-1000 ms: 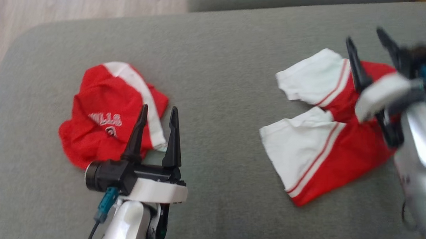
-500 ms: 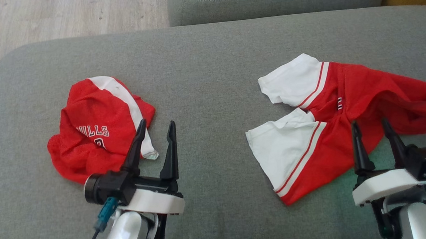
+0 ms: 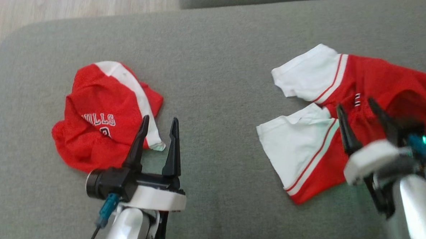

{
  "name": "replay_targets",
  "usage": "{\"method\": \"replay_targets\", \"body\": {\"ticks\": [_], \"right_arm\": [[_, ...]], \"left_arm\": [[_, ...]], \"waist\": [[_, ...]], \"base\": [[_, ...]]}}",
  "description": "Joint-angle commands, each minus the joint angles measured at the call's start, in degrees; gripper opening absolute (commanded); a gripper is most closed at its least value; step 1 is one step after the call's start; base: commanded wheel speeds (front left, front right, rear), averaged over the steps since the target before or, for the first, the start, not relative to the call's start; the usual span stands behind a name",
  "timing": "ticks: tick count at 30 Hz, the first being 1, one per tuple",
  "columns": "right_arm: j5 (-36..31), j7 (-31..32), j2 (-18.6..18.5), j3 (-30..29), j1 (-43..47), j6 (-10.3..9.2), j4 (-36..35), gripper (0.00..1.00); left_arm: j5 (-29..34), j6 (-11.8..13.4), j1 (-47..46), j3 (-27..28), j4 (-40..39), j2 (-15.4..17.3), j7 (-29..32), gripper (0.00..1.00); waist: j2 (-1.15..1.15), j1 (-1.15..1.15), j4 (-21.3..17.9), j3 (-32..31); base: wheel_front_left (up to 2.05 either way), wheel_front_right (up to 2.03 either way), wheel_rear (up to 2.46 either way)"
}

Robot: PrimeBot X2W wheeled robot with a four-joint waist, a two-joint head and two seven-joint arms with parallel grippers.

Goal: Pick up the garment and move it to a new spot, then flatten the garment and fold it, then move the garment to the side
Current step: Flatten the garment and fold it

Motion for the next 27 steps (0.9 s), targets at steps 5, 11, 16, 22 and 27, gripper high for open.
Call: {"method": "replay_targets", "body": {"ticks": [5,11,16,22,27], "right_arm": [[0.6,8.1,-6.4,5.1,-11.2,-0.04,0.5,1.00],[5.9,18.1,-13.4,11.5,-19.4,-0.04,8.4,1.00],[12.1,25.6,-18.0,18.2,-22.9,-0.04,13.7,1.00],[16.0,31.8,-22.9,24.1,-25.3,-0.04,17.8,1.00],[17.7,34.4,-25.3,26.0,-26.0,-0.04,20.2,0.89]], "left_arm": [[-0.3,-0.2,-4.3,0.3,-2.0,0.1,-0.3,1.00],[-1.9,0.1,-5.7,-1.8,-1.8,0.1,-0.3,1.00],[-2.9,0.6,-6.4,-3.5,-1.7,0.1,-0.3,1.00],[-4.0,1.4,-6.7,-4.8,-2.1,0.1,-0.3,1.00],[-4.4,1.6,-7.0,-5.8,-2.3,0.1,-0.3,1.00]], "waist": [[0.00,0.00,3.3,3.7],[0.00,0.00,6.9,6.1],[0.00,0.00,9.8,6.9],[0.00,0.00,12.4,7.2],[0.00,0.00,13.9,7.7]], "base": [[0.00,0.00,0.00],[0.00,0.00,0.00],[0.00,0.00,0.00],[0.00,0.00,0.00],[0.00,0.00,0.00]]}}
